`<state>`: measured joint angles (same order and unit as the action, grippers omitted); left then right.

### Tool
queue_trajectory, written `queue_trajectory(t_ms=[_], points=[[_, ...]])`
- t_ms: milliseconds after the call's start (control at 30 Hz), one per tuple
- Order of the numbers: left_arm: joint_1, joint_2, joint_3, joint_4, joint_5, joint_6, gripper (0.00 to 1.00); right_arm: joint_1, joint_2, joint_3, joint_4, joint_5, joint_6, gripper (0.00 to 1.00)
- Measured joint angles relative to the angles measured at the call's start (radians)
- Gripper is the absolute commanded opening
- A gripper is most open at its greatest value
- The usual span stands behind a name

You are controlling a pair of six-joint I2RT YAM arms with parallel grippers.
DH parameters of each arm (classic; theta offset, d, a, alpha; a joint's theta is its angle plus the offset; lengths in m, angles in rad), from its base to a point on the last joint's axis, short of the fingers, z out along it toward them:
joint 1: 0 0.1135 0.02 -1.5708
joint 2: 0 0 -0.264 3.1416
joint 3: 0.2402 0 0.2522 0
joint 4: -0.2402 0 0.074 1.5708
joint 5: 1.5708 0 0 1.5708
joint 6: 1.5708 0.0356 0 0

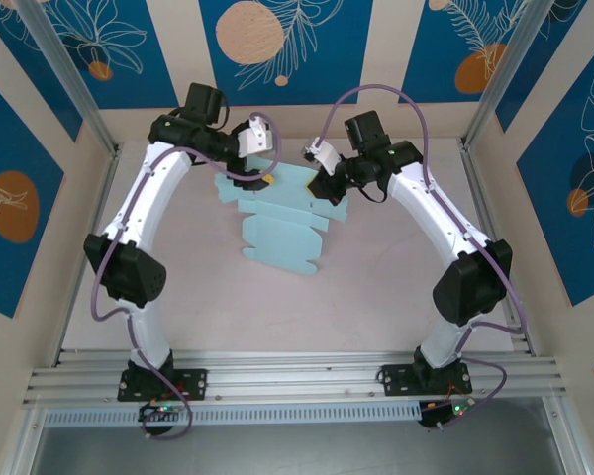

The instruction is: Fold the paper box

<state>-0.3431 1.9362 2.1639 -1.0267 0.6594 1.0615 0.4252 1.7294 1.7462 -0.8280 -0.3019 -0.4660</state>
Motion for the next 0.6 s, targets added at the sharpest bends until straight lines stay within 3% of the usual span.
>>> queue_trajectory(t_ms=[233,300,367,600], points=[[-0.031,0.064,0.052,-0.068,-0.062,0.037,0.74,0.001,0.025,0.002,0.002,0.0,0.0,0.0],[-0.043,0.077,0.052,-0.077,-0.09,0.047,0.66,0.001,0.034,0.002,0.002,0.0,0.0,0.0],[-0.055,0.09,0.052,-0.083,-0.117,0.051,0.52,0.001,0.042,0.002,0.003,0.0,0.0,0.0],[-0.063,0.104,0.056,-0.086,-0.157,0.057,0.29,-0.006,0.056,0.002,0.009,0.005,0.0,0.0]])
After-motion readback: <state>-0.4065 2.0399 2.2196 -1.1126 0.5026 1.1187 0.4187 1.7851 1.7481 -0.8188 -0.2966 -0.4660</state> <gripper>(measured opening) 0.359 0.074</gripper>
